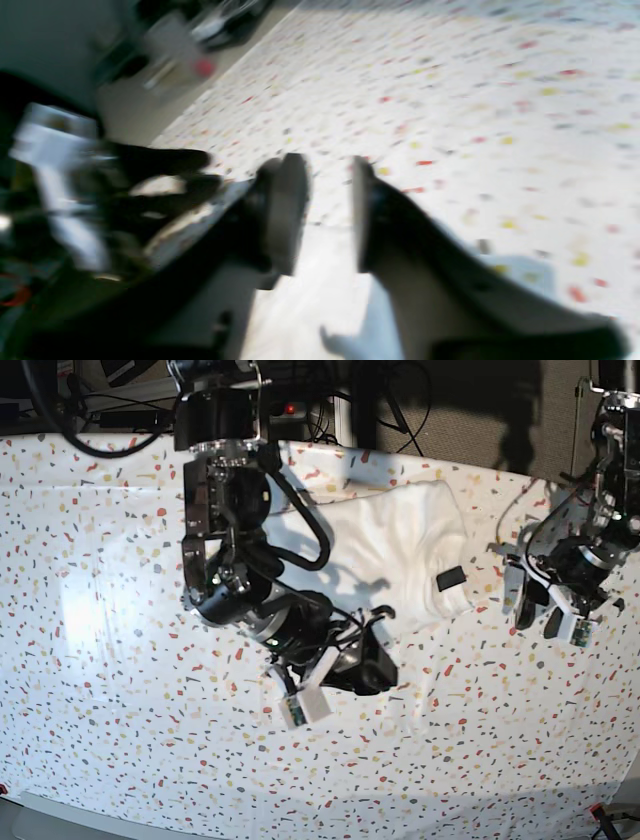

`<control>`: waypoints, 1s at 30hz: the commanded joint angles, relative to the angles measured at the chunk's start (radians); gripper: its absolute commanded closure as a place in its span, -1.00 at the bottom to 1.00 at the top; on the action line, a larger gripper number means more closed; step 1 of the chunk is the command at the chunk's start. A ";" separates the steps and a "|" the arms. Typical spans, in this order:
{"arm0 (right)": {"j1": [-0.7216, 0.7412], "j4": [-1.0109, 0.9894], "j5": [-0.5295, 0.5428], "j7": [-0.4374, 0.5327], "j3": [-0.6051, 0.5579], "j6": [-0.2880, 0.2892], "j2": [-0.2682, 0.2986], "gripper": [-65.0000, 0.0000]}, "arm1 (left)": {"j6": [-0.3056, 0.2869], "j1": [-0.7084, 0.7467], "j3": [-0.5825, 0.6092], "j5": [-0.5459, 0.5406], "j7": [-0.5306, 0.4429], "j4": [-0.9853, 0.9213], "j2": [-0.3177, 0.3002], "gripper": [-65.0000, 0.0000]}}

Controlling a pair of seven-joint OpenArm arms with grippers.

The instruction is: Fold the T-shirt properly

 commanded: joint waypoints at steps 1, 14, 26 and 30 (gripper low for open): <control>0.026 0.019 -0.011 0.030 0.008 0.009 0.017 0.83 | -0.023 0.003 -0.010 -0.039 0.000 0.043 -0.008 0.20; 0.179 -0.342 -0.256 0.164 0.001 0.009 0.097 1.00 | -0.142 0.293 0.002 -0.266 0.014 0.180 0.181 1.00; 0.161 -0.455 -0.414 0.172 -0.055 0.009 0.155 1.00 | -0.030 0.165 0.120 -0.124 -0.185 -0.187 0.229 1.00; 0.099 -0.405 -0.415 0.175 -0.055 0.009 0.180 1.00 | -0.027 0.048 0.121 -0.074 -0.184 -0.324 0.230 1.00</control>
